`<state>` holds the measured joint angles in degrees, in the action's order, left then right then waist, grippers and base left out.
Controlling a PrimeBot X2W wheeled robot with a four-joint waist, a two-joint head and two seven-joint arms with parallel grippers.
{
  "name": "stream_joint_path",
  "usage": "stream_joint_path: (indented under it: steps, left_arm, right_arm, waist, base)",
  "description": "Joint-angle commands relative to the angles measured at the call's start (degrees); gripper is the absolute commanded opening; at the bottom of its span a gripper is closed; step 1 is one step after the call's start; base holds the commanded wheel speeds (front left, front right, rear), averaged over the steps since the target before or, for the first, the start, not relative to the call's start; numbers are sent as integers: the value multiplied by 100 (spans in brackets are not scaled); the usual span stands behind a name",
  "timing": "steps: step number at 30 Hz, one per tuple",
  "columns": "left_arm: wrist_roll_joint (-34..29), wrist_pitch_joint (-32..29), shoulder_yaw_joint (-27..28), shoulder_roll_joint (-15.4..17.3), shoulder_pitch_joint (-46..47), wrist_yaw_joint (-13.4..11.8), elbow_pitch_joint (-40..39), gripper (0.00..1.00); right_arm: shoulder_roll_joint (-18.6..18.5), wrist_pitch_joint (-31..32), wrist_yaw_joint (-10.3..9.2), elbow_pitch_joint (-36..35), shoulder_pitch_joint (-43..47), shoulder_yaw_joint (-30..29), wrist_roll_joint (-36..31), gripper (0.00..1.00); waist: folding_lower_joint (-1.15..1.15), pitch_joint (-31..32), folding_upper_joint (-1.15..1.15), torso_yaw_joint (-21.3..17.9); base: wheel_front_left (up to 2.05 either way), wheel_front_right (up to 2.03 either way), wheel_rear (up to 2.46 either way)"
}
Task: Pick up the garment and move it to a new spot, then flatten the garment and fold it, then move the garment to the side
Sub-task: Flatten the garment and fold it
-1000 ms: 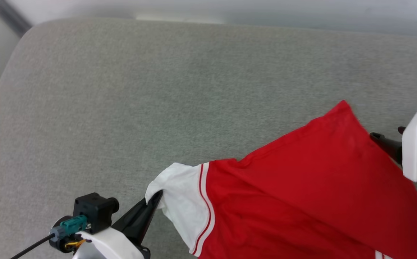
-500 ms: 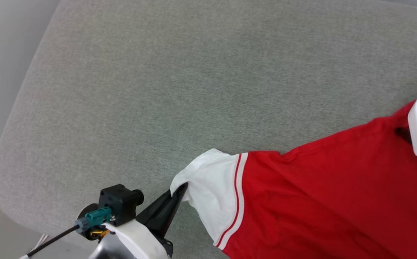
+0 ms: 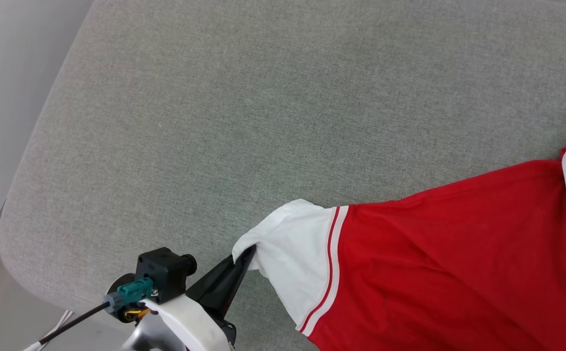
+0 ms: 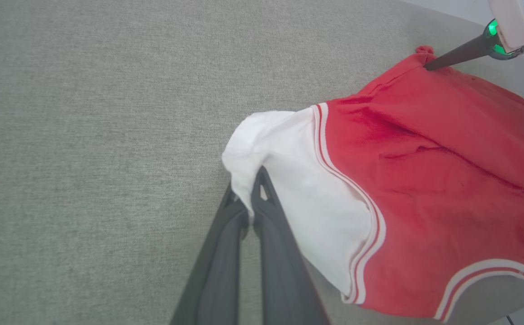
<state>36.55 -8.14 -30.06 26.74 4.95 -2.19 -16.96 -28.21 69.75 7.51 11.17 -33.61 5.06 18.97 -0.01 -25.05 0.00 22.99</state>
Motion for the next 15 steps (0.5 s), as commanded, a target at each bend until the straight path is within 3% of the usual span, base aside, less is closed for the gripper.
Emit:
stream_joint_path:
  steps: [1,8,15]
  left_arm:
    - [4,21,30,34,74,-2,-8,0]
    - [-5,43,148,130,64,-80,-52,0]
    - [39,3,460,423,105,-170,-283,0]
  right_arm:
    - [149,119,-3,443,500,149,-1,0]
    - [199,-570,-2,188,44,155,209,0]
    - [174,-1357,-3,-2,-387,168,567,0]
  waist:
    - [1,39,0,-42]
    - [1,372,0,-274]
    - [1,1021,0,-698]
  base:
    - [0,0,0]
    - [0,0,0]
    - [0,0,0]
